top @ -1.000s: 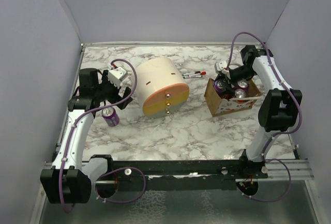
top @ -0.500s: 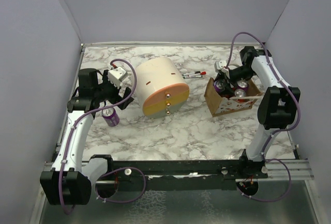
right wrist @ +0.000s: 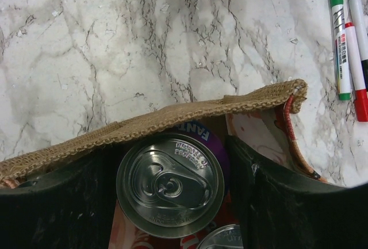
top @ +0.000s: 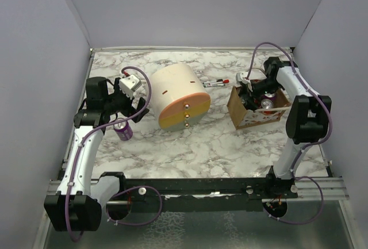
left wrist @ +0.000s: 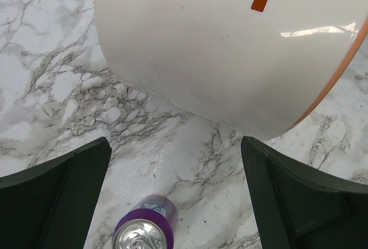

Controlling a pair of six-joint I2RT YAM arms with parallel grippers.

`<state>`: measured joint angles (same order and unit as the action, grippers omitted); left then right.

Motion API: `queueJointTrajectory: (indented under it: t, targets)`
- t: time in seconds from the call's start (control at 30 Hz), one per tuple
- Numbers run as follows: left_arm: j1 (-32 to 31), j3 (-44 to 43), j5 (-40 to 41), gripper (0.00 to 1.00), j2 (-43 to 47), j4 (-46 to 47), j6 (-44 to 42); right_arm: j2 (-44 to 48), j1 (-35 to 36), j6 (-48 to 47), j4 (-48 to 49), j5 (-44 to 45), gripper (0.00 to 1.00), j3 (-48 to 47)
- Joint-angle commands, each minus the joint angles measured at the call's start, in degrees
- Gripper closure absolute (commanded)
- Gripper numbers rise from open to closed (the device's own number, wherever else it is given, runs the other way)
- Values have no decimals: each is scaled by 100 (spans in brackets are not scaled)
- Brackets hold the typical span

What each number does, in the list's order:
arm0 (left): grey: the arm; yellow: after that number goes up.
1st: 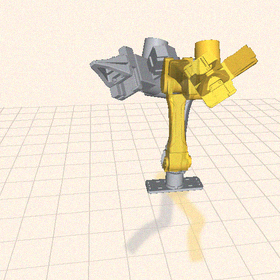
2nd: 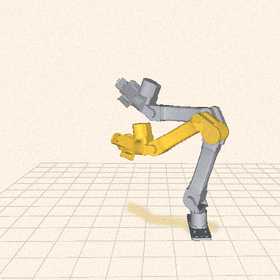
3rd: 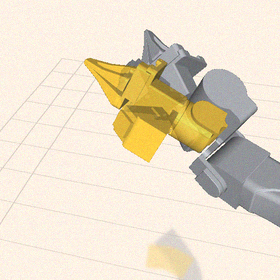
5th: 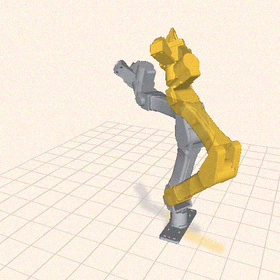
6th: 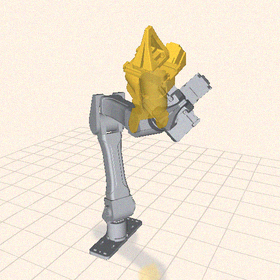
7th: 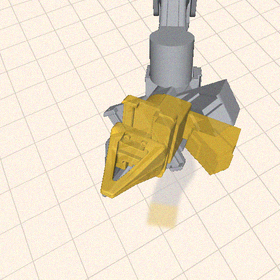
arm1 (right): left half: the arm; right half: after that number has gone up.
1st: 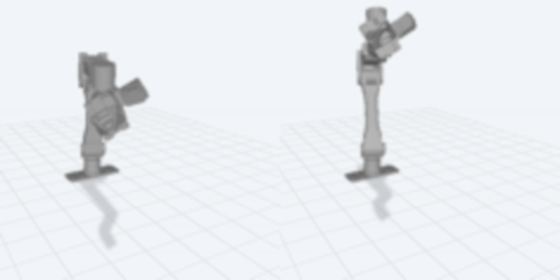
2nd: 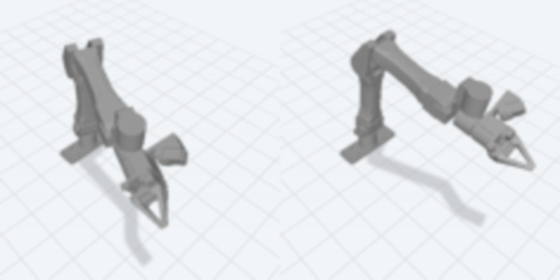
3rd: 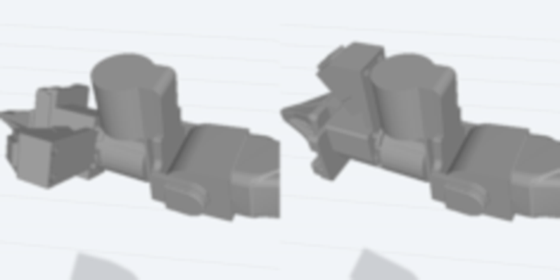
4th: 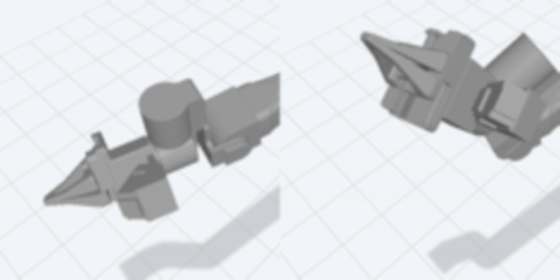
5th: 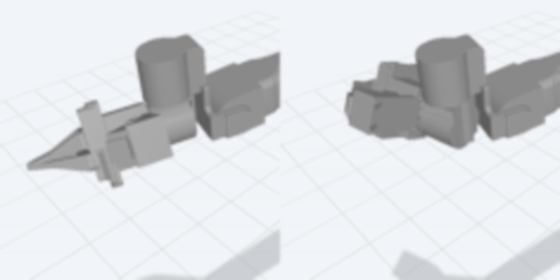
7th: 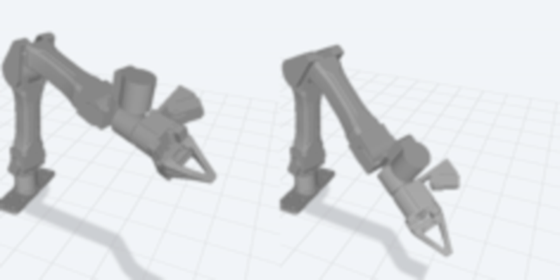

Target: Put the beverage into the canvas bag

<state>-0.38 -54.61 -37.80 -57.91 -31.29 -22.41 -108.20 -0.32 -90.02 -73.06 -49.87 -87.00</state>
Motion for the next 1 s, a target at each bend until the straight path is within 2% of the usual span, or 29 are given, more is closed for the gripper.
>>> queueJointTrajectory:
  t: [0.0,0.4,0.7,0.97]
  targets:
    - [8,130,-236,1,211,135,22,343,32,82,258,-275,64,-51]
    - [3,153,-279,1,250,185,38,268,319,617,1086,196,57,338]
    - [3,152,-285,1,293,163,44,64,322,686,1179,392,51,314]
    - [3,219,-280,1,337,198,29,316,322,810,1271,461,33,328]
